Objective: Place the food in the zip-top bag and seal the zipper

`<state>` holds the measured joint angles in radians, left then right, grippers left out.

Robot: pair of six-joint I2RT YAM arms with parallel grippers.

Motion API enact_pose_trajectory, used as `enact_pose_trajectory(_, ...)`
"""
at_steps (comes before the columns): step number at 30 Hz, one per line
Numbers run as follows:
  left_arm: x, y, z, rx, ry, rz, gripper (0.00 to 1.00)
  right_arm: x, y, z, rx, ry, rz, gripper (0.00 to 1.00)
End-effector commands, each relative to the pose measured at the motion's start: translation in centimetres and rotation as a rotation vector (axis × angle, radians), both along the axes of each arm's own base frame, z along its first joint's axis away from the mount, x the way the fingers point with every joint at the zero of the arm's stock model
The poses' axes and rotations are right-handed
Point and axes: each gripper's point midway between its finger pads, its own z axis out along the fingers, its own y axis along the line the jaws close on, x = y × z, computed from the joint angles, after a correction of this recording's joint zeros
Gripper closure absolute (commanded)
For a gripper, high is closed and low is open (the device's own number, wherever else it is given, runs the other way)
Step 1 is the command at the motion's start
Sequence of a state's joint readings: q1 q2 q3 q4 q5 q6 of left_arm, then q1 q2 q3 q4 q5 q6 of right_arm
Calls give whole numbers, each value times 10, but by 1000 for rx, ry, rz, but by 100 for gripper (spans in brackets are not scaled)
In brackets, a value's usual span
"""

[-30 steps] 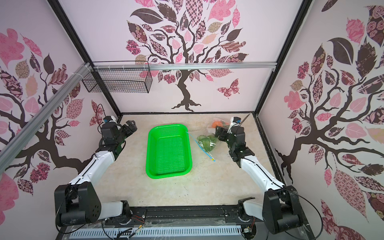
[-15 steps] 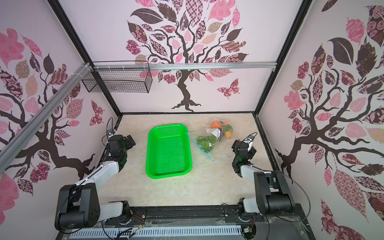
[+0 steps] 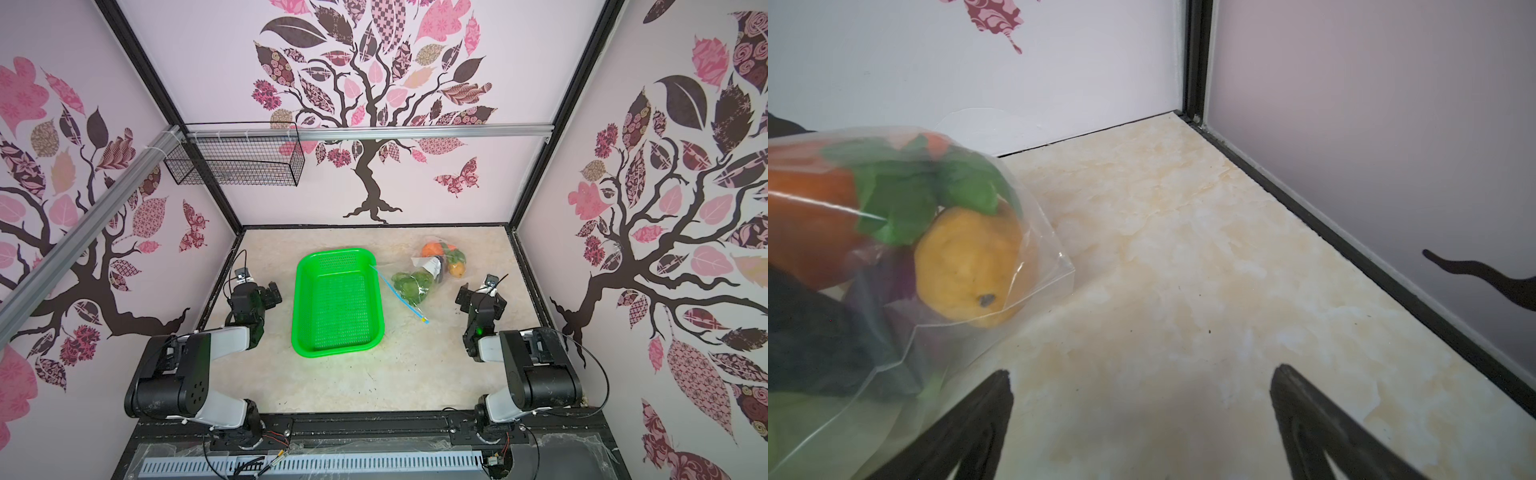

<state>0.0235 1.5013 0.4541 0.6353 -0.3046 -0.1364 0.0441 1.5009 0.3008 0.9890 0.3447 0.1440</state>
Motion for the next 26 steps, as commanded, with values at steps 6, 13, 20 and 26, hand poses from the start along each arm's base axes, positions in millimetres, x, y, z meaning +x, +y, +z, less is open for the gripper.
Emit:
enact_pose_trajectory(6,-1,-14,4,24,-113,-101,2,8,20,11,-23,-81,130,0)
enact_pose_trajectory(13,0,-15,3,25,-107,-101,2,8,21,12,-28,-83,135,0)
enact_pose_trajectory(20,0,-16,3,33,-102,-99,2,8,22,11,-36,-78,133,0)
enact_pose_trajectory(26,2,-18,3,47,-92,-102,1,8,23,11,-36,-79,134,0)
